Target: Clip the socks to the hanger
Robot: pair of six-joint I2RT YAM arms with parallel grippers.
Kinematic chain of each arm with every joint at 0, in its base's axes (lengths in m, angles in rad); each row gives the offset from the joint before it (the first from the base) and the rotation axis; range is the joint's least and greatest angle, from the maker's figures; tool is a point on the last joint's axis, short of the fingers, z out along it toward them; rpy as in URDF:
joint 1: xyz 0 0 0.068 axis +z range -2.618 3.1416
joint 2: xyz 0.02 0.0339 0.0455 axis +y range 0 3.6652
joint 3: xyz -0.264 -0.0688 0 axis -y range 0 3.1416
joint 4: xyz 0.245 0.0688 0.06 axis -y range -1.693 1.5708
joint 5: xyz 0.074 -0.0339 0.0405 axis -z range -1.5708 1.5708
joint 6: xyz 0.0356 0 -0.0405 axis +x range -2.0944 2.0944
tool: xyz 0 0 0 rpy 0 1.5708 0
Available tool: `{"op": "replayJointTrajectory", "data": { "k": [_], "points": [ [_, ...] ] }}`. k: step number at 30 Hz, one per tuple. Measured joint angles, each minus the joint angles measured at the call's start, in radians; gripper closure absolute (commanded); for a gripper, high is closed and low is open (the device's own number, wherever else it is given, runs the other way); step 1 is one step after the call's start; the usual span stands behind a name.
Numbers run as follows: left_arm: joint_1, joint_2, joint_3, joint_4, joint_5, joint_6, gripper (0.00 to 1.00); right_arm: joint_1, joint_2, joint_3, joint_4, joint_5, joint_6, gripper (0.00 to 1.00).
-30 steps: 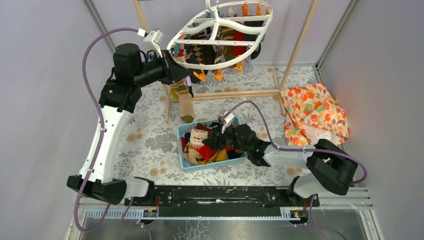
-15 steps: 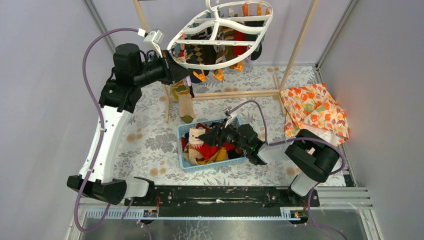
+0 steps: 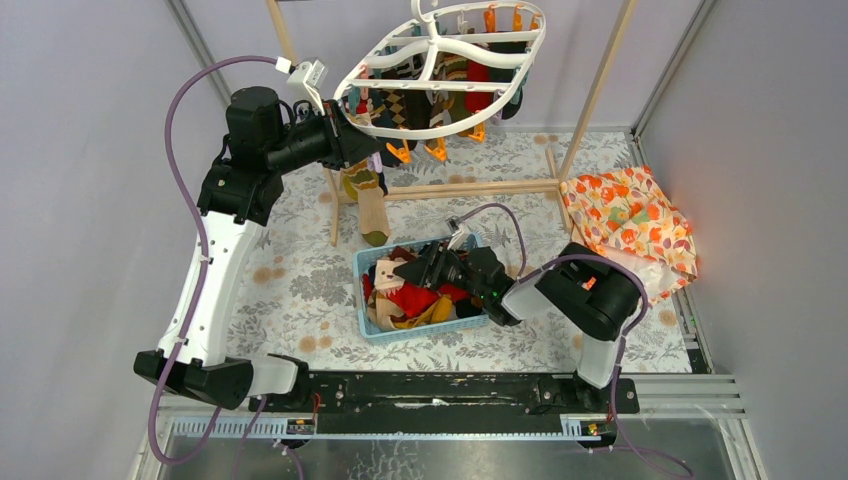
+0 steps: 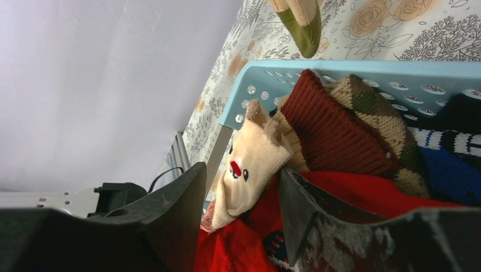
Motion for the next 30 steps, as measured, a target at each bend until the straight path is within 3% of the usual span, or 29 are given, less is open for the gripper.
{"op": "replayJointTrajectory", "data": {
  "k": [4, 10, 23, 27, 30],
  "points": [
    [0.000, 0.000, 0.000, 0.000, 0.004, 0.000, 1.00, -0.006, 0.046, 0.006, 0.055, -0.003, 0.083, 0.51],
    [0.000, 0.000, 0.000, 0.000, 0.010, 0.000, 1.00, -0.009, 0.069, 0.012, 0.083, 0.008, 0.166, 0.51],
    [0.000, -0.003, 0.000, 0.001, 0.013, 0.000, 1.00, -0.009, 0.016, 0.097, -0.074, 0.031, 0.106, 0.53],
    [0.000, -0.003, 0.000, 0.001, 0.013, 0.000, 1.00, -0.007, 0.024, 0.101, -0.096, 0.024, 0.097, 0.47],
    [0.000, -0.003, 0.000, 0.001, 0.014, 0.000, 1.00, 0.002, 0.032, 0.117, -0.127, 0.020, 0.077, 0.50]
  ]
}}
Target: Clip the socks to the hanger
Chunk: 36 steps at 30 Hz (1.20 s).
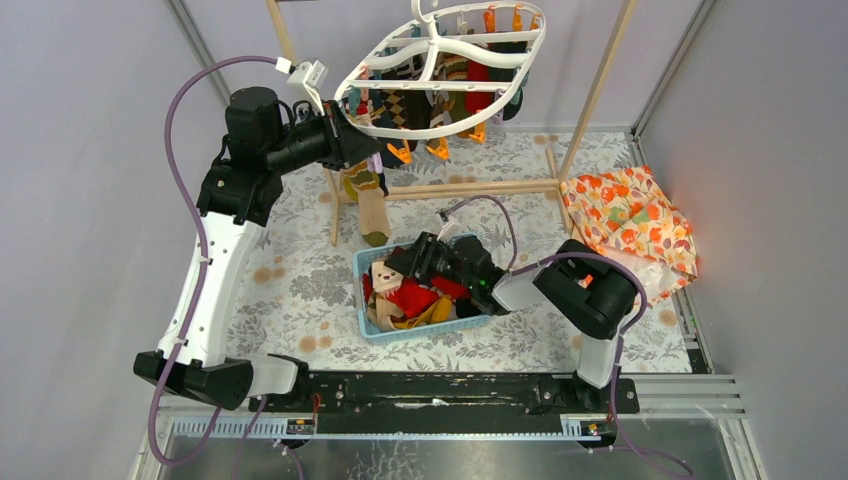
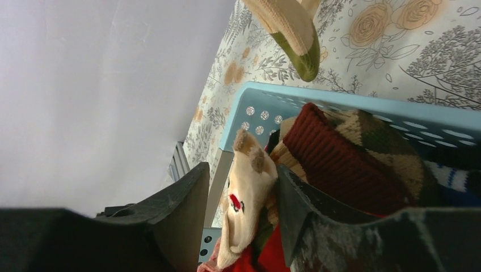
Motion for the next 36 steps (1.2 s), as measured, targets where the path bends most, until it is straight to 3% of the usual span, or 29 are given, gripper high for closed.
{"op": "replayJointTrajectory", "data": {
  "k": [3, 8, 10, 16, 27, 31, 36],
  "points": [
    [0.000, 0.000, 0.000, 0.000, 0.000, 0.000, 1.00, 0.019, 0.021, 0.045, -0.046, 0.000, -0.020, 0.59],
    [0.000, 0.000, 0.000, 0.000, 0.002, 0.000, 0.99, 0.051, 0.036, 0.079, -0.100, 0.008, -0.029, 0.87],
    [0.000, 0.000, 0.000, 0.000, 0.003, 0.000, 0.99, 0.053, 0.035, 0.067, -0.087, 0.013, -0.027, 0.93],
    [0.000, 0.000, 0.000, 0.000, 0.004, 0.000, 0.99, 0.026, -0.016, 0.010, -0.039, -0.016, -0.016, 0.95],
    [0.000, 0.000, 0.000, 0.000, 0.013, 0.000, 1.00, -0.040, -0.143, 0.018, 0.108, -0.276, 0.039, 1.00],
    [0.000, 0.000, 0.000, 0.000, 0.030, 0.000, 1.00, -0.118, -0.137, 0.039, 0.261, -0.418, 0.169, 1.00],
    [0.000, 0.000, 0.000, 0.002, 0.056, -0.003, 1.00, -0.225, -0.087, 0.228, 0.386, -0.582, 0.360, 1.00]
  ]
}}
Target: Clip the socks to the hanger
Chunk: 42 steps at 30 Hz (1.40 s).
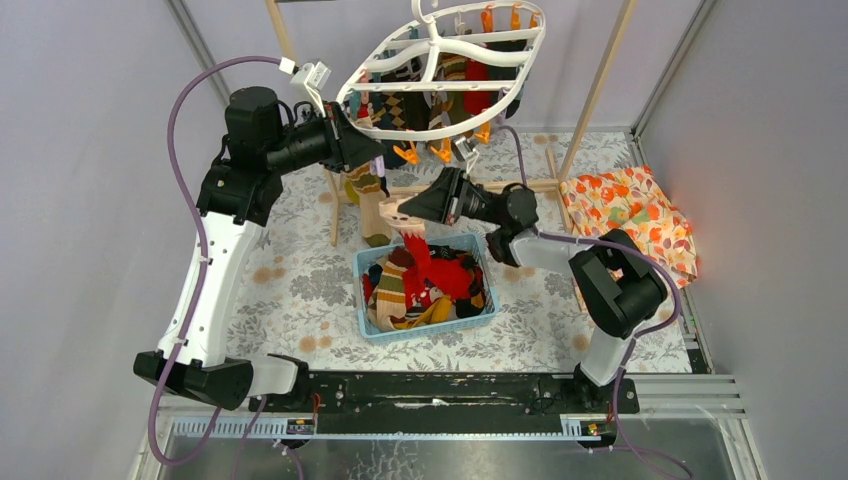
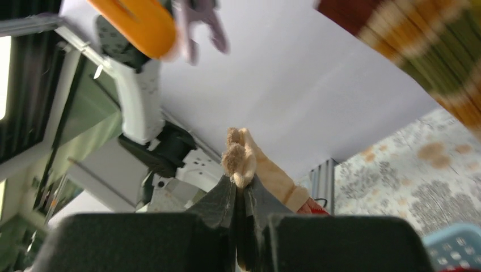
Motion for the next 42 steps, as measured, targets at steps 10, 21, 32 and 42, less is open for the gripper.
{"op": "replayJointTrajectory", "data": {
  "k": [10, 21, 32, 42],
  "points": [
    [0.003, 0.000, -0.022, 0.026, 0.056, -0.030, 1.00, -0.019, 0.120, 0.276, 0.071, -0.163, 0.227, 1.00],
    [0.010, 0.000, -0.048, 0.074, 0.128, -0.075, 1.00, -0.021, 0.178, 0.379, 0.071, -0.205, 0.329, 1.00],
    [0.011, 0.000, -0.048, 0.096, 0.160, -0.105, 1.00, -0.022, 0.178, 0.400, 0.071, -0.204, 0.358, 1.00],
    [0.013, 0.000, -0.053, 0.098, 0.174, -0.109, 1.00, -0.023, 0.178, 0.400, 0.071, -0.200, 0.360, 1.00]
  ]
}}
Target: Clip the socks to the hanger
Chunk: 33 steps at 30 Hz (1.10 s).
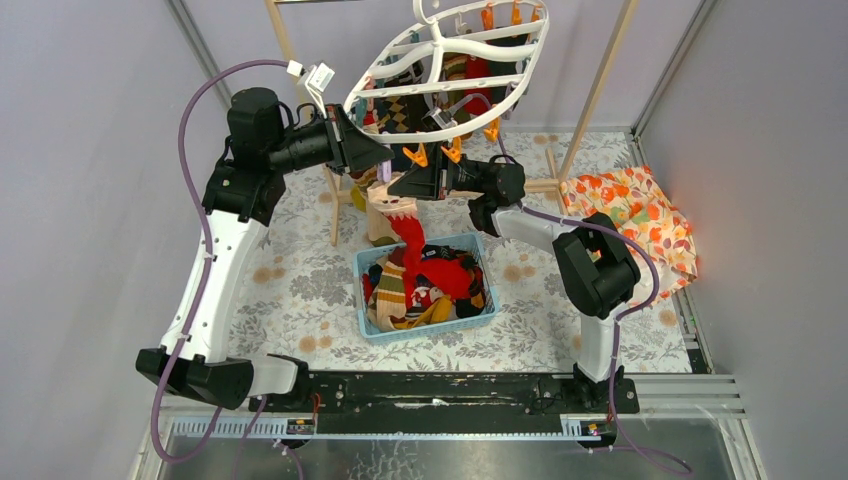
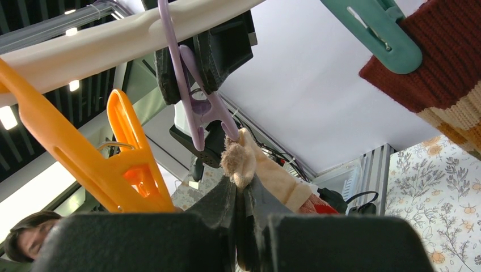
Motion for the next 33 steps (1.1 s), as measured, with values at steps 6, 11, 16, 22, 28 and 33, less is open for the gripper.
{"op": "replayJointTrajectory", "data": {
  "k": [6, 11, 16, 22, 28, 33],
  "points": [
    [0.000, 0.000, -0.005, 0.006, 0.004, -0.003, 1.00, -0.002, 0.000, 0.000, 0.000, 0.015, -0.002, 1.00],
    [0.000, 0.000, -0.009, 0.011, 0.007, -0.006, 1.00, -0.008, 0.000, 0.001, 0.000, 0.041, -0.007, 1.00],
    [0.000, 0.000, -0.012, 0.016, 0.010, -0.007, 1.00, -0.013, 0.000, 0.002, 0.000, 0.061, -0.011, 1.00],
    [0.000, 0.000, -0.012, 0.021, 0.014, -0.007, 1.00, -0.014, 0.000, 0.002, 0.000, 0.079, -0.015, 1.00],
    [0.000, 0.000, -0.022, 0.031, 0.020, -0.014, 1.00, -0.015, -0.014, 0.002, 0.000, 0.095, -0.030, 1.00],
    [0.000, 0.000, -0.026, 0.047, 0.027, -0.024, 1.00, -0.019, -0.036, 0.001, 0.000, 0.112, -0.046, 1.00]
  ]
}}
